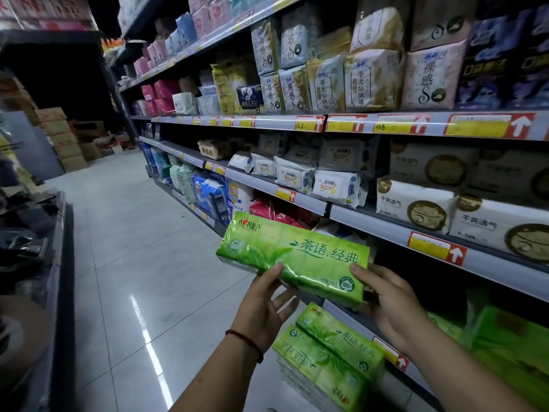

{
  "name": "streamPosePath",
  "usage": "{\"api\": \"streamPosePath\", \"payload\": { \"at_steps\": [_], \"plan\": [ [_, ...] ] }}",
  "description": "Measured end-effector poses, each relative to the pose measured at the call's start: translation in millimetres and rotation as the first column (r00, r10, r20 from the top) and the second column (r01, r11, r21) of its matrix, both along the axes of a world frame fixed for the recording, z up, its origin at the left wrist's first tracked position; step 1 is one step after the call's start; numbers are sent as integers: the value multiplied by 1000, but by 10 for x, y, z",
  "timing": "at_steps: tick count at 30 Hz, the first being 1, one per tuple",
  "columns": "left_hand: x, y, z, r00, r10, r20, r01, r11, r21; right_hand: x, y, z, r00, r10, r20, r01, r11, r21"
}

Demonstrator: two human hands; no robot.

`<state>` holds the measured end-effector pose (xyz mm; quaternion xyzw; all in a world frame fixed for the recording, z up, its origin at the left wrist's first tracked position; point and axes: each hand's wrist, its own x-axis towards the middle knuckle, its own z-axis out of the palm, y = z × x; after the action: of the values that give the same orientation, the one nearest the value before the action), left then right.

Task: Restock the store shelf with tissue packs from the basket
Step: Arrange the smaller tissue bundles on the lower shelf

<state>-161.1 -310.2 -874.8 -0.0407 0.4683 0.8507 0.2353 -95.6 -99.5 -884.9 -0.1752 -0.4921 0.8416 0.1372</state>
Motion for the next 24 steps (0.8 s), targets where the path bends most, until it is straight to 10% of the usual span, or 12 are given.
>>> {"api": "streamPosePath", "payload": {
  "at_steps": [9, 24],
  "plan": [
    [-1, 41, -105, 983, -175, -59, 173, 984, -35, 30, -19, -14, 1000, -6, 30, 6, 1000, 15],
    [-85, 13, -94, 990, 65, -127, -77, 992, -95, 141, -247, 64, 958, 257, 130, -265, 963, 51]
  ]
}}
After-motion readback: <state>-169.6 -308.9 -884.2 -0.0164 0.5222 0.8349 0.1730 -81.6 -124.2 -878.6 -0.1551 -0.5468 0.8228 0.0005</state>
